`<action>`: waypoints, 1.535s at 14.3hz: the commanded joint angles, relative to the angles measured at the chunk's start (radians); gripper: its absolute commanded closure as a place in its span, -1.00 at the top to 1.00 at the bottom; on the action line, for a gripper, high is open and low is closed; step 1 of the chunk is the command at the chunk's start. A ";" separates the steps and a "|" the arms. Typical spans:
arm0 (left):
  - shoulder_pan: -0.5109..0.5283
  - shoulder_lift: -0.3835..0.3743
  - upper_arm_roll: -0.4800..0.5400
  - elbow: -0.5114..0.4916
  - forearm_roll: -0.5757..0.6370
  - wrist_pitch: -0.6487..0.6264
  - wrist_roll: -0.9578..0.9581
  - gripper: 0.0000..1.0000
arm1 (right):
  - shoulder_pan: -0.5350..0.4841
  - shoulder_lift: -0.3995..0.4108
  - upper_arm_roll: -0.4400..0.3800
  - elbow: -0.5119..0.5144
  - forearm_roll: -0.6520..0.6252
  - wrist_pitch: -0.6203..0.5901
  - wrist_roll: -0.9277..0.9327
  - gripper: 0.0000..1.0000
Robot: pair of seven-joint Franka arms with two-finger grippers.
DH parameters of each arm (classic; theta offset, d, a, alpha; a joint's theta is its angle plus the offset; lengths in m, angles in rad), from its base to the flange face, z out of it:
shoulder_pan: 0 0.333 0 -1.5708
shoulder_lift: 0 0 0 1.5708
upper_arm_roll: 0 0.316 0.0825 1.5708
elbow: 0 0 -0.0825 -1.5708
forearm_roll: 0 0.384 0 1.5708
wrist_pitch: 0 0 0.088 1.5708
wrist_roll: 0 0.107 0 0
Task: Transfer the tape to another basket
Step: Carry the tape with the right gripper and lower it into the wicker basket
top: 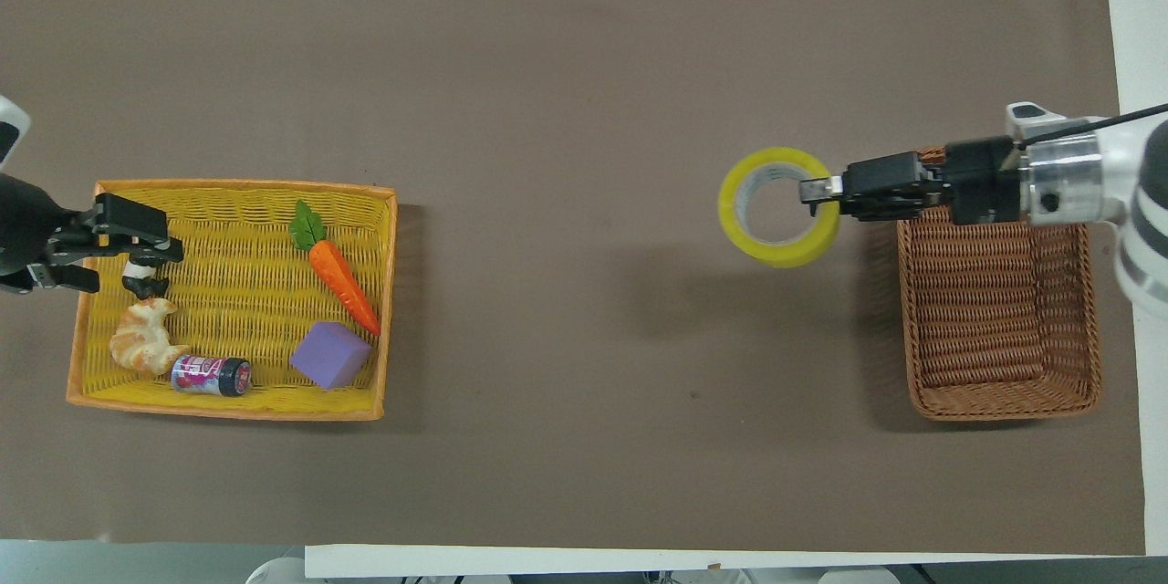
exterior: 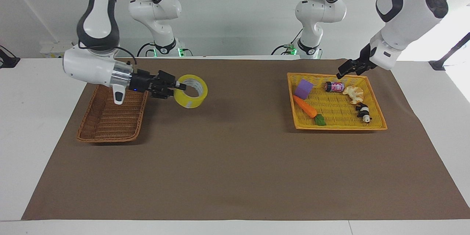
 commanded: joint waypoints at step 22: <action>0.011 -0.015 -0.030 0.122 0.178 -0.071 0.110 1.00 | -0.453 0.305 0.012 0.156 -0.382 -0.200 -0.612 -1.00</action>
